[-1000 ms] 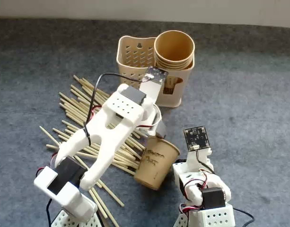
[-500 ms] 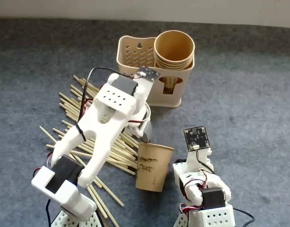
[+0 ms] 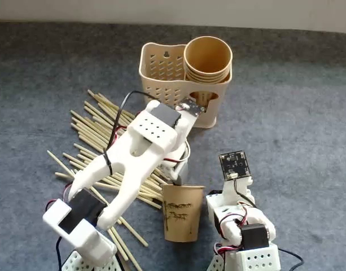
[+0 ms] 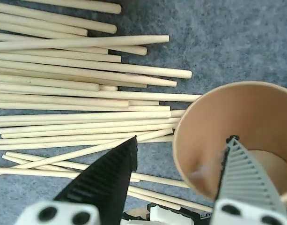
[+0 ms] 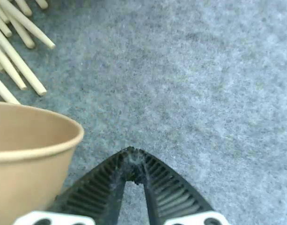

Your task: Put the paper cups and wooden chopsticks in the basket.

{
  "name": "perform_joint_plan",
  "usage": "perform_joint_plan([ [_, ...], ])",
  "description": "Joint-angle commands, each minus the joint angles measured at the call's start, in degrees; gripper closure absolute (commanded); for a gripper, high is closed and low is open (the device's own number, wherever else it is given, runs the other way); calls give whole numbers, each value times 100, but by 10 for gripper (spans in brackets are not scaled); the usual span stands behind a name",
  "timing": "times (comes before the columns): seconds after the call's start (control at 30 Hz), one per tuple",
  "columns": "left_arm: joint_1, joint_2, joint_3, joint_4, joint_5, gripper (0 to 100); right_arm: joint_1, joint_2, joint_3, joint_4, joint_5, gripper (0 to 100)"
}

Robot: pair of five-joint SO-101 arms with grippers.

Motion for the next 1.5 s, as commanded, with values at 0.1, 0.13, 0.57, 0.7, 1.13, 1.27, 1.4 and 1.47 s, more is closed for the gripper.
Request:
perform_joint_plan([
  [0.1,101,-13,558,-431,-26,723,-48,-75,734,31,-26,993],
  [0.13,101,-13,611,-466,-26,723,-48,-75,734,31,-26,993],
  [0.57,198,-22,699,-413,-62,910,-48,-75,734,31,-26,993],
  [0.7,409,-92,655,-360,-141,913,-48,-75,734,31,-26,993],
  [1.13,365,-1516,180,290,-369,972,-48,-75,734,31,-26,993],
  [1.27,321,-1965,233,413,-527,972,-48,-75,734,31,-26,993],
  [1.4,207,-2334,224,492,-571,966,-48,-75,734,31,-26,993],
  [1.47,242,-2440,233,615,-853,926,-48,-75,734,31,-26,993],
])
